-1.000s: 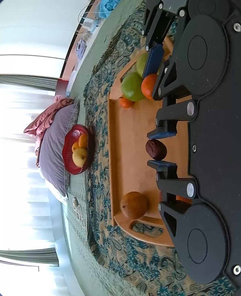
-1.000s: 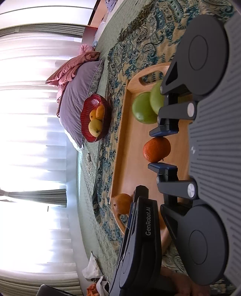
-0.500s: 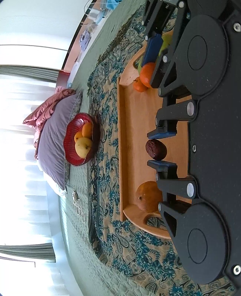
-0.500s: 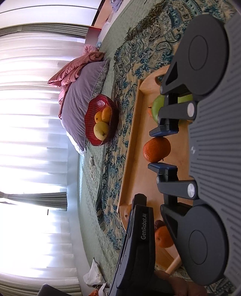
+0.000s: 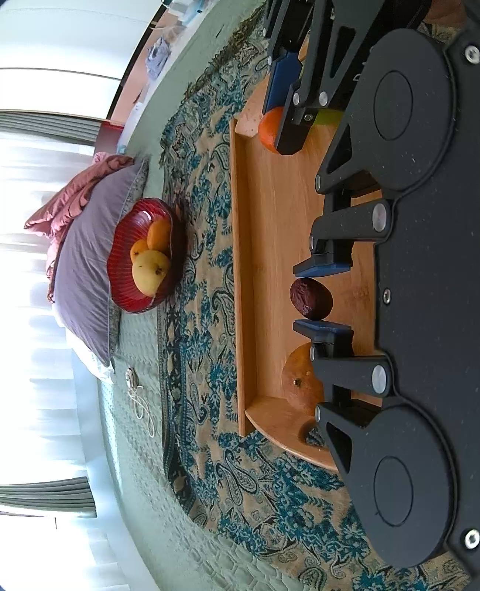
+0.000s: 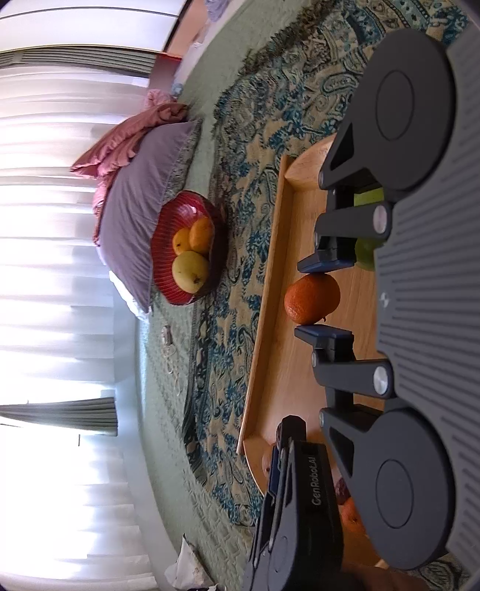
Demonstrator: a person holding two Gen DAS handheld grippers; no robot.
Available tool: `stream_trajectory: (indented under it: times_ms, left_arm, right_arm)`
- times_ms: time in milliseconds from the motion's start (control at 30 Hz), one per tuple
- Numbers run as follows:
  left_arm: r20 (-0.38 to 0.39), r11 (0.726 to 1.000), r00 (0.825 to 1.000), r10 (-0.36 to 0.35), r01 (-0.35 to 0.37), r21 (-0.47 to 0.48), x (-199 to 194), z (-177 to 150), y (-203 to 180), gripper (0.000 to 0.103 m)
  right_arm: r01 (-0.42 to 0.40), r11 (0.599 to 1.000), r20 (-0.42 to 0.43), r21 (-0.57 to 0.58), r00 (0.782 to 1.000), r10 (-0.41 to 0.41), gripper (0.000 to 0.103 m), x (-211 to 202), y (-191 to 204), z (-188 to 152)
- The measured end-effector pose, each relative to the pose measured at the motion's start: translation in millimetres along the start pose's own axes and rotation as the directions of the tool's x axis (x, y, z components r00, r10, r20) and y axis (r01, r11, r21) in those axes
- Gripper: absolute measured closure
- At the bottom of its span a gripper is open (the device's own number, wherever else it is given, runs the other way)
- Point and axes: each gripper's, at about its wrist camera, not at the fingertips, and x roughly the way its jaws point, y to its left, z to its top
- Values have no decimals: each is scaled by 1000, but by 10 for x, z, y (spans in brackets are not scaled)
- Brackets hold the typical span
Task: Organize fruits
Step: 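Lift the date with the left gripper while the right carries the tangerine over the tray, then lower the date onto the tray with the left gripper while the right releases the tangerine there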
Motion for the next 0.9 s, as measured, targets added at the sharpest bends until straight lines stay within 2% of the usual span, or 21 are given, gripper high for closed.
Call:
stream_trajectory:
  times_ms: [433,900]
  left_arm:
    - [-55,1000,998,7,-8,-8,261,86,40,80]
    - [-81,1000,997,7,-8,-4,382,66,28,80]
  right_arm:
    - [-5,997,-87,81,996,12,69,315,-138,71]
    - [-6,998,-128,55,992,13,68,442,-90,80]
